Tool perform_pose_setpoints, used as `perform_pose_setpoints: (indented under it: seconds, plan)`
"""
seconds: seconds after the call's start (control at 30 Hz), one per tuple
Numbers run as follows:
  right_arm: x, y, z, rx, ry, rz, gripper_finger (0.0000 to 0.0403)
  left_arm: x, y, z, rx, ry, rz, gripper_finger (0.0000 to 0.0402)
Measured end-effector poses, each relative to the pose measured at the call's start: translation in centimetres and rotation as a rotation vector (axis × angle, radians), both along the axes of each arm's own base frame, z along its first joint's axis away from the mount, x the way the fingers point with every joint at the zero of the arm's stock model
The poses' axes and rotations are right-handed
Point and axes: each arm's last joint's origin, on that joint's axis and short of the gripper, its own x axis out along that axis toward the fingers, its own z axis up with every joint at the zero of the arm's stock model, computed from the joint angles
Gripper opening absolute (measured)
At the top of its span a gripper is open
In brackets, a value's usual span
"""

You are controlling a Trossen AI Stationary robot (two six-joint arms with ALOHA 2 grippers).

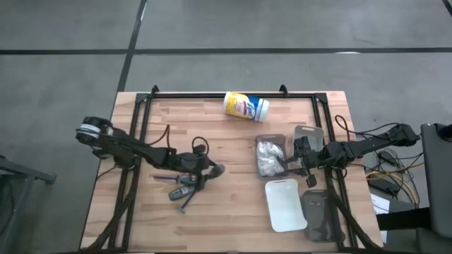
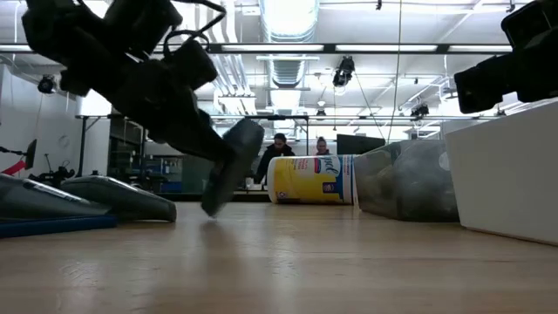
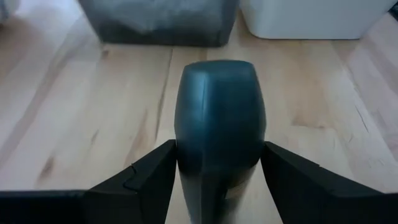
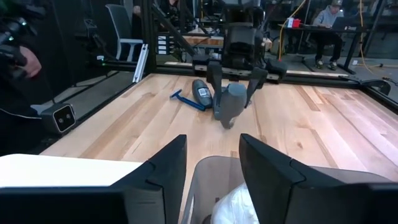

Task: Pick & Place Travel size toiletries
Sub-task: Put the top deodorant into the white bin

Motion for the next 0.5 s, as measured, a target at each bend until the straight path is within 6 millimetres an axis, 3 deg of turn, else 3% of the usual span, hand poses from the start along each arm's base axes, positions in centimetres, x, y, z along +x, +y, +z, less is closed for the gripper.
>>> perform_pose_setpoints:
  seconds: [0.2,0.5]
  plan:
    - [0.0,0.0,0.0,0.000,-0.001,-0.001,0.0123,2.5,-0.6,-1.4,0.019,-0.033,-0.075,0.0234]
    - [0.0,0.0,0.0,0.000,-0.001,0.000,0.0095,8.0,-2.1,-3.0,-0.001,-0.005,-0.270,0.0234]
